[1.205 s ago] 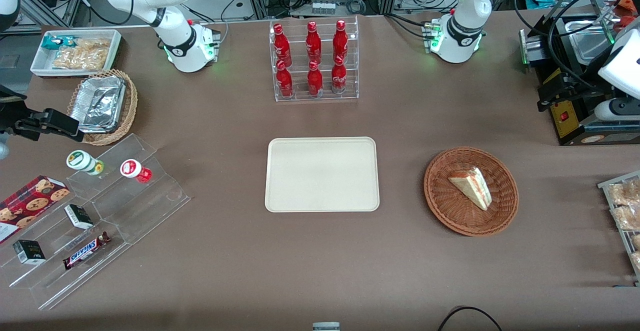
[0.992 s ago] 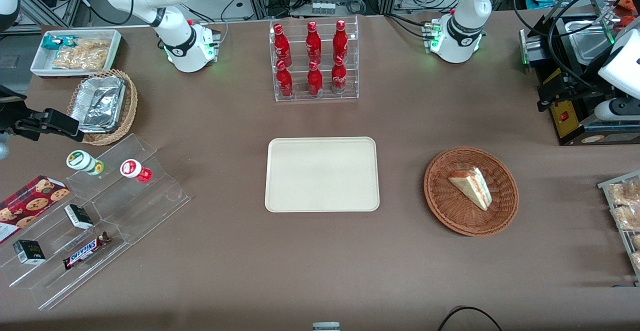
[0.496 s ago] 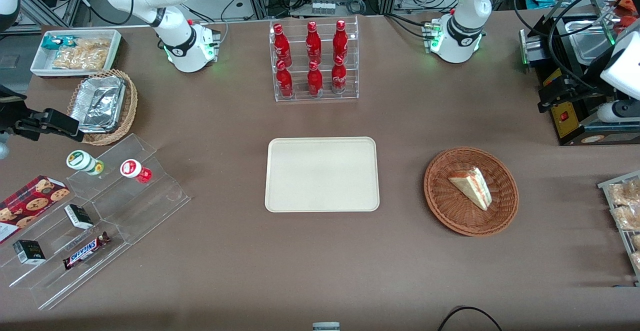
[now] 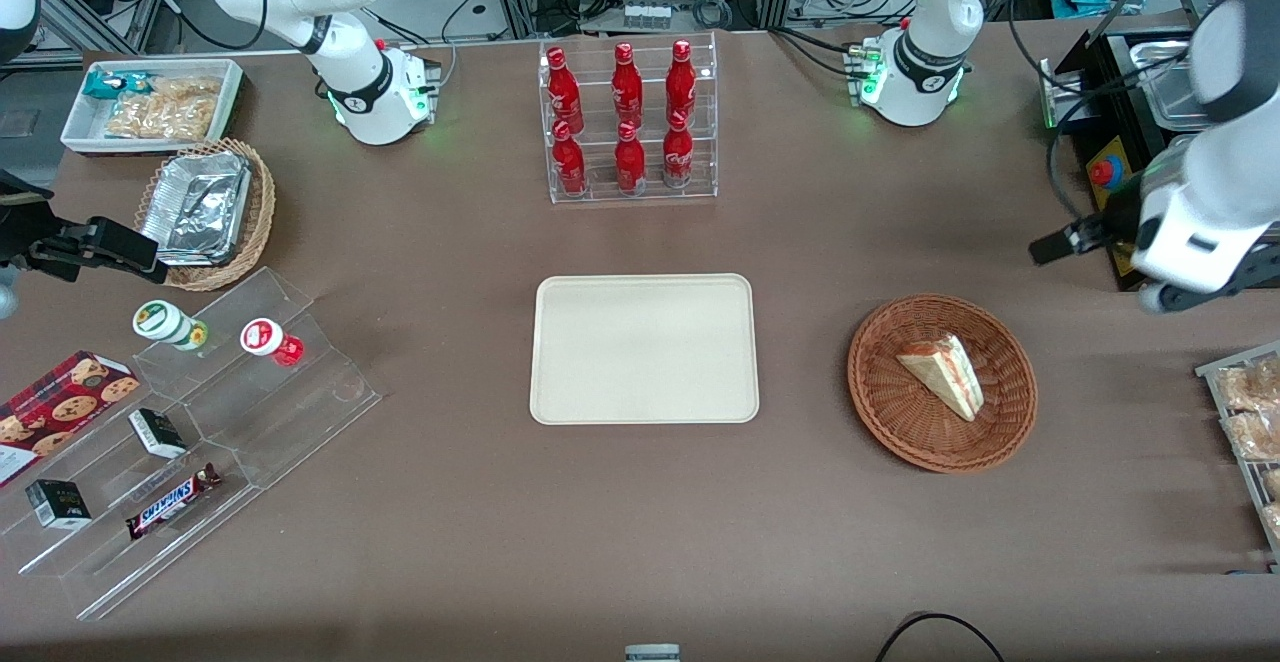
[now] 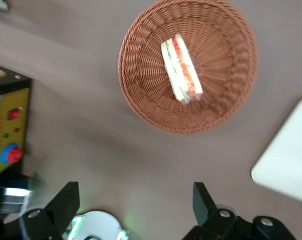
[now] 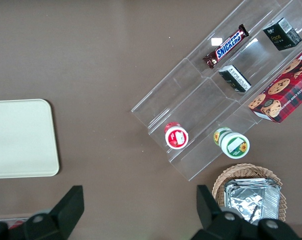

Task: Place sandwich from basket to tray
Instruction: 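Move the left gripper down over the sandwich in the wicker basket, then close the left gripper on the wrapped sandwich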

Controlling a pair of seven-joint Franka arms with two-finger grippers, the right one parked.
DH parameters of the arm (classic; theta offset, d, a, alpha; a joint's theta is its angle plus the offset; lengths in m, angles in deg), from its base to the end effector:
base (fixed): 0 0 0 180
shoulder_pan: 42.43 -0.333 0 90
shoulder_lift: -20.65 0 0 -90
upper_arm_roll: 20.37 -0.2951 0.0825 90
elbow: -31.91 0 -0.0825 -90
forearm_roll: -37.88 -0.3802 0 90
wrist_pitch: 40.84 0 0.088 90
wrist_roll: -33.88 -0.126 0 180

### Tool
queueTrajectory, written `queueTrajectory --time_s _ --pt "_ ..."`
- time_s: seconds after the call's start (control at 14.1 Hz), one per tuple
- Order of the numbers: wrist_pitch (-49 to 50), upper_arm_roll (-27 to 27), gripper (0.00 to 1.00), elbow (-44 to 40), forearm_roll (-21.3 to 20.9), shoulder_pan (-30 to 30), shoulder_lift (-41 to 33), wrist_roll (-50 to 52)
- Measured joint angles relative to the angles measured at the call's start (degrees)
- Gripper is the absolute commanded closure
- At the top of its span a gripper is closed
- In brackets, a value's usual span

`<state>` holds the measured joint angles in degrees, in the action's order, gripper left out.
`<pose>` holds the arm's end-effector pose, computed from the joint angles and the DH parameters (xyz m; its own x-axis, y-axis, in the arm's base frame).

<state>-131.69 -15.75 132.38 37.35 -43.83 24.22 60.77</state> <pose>0.5457 -0.0288 0.4675 0.8933 0.4017 -0.2015 0.3877 -0.9156 -0.1066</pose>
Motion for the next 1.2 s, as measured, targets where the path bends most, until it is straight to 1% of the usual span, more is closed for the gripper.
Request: queueTrajectory --time_s 0.21,0.35,0.64,0.78,0.92,1.2 --pt "-15.0 0.0 0.0 11.9 0.0 0.0 1.6 9.1" --pt "-22.7 0.1 0.0 16.6 0.0 0.0 4.3 15.4" --pt "-32.3 0.2 0.0 16.1 0.0 0.3 13.1 24.0" --pt "-34.0 0.3 0.0 14.1 0.0 0.3 16.8 25.7" --pt "-34.1 0.4 0.0 12.0 0.0 0.3 18.7 26.3" --pt "-34.2 0.4 0.0 10.8 0.0 0.3 19.1 26.6"
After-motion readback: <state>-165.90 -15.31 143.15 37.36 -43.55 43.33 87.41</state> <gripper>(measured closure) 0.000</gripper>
